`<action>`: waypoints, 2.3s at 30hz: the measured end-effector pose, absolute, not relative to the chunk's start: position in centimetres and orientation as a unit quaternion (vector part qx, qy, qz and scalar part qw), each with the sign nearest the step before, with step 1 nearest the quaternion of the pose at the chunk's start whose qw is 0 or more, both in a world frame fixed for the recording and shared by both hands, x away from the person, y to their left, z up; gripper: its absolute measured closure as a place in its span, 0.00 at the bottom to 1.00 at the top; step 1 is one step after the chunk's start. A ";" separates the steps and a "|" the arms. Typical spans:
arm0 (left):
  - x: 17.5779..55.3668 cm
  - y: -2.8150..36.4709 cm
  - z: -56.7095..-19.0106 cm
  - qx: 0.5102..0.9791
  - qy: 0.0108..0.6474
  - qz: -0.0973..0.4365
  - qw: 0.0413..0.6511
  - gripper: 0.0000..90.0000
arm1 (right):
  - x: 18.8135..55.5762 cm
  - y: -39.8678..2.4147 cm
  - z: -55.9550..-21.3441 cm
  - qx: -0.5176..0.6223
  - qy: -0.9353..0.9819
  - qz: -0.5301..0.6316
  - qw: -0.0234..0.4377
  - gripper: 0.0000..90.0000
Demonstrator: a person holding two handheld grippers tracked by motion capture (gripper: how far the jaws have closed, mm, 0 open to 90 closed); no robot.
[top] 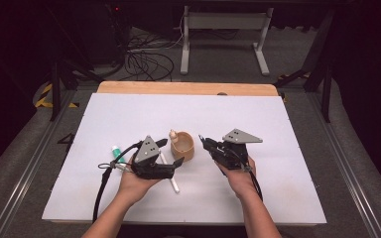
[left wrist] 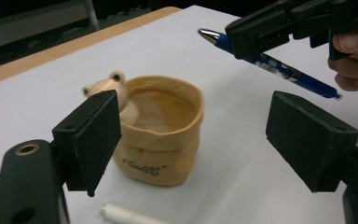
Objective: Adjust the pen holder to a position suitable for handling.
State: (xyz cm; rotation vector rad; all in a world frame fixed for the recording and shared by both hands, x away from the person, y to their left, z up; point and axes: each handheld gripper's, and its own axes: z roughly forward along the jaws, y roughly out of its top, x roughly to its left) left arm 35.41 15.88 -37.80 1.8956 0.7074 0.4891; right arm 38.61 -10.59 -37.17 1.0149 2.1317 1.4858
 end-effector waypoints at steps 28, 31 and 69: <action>35.7 10.0 -38.7 0.779 0.294 0.120 0.541 0.38 | 36.6 -9.2 -35.7 0.310 0.730 0.578 0.193 0.90; 35.6 9.7 -38.7 0.778 0.291 0.109 0.547 0.42 | 36.5 -9.2 -35.7 0.308 0.728 0.581 0.195 0.90; 36.6 11.2 -38.3 0.790 0.328 0.138 0.499 0.88 | 35.5 -8.8 -34.7 0.275 0.726 0.599 0.197 0.80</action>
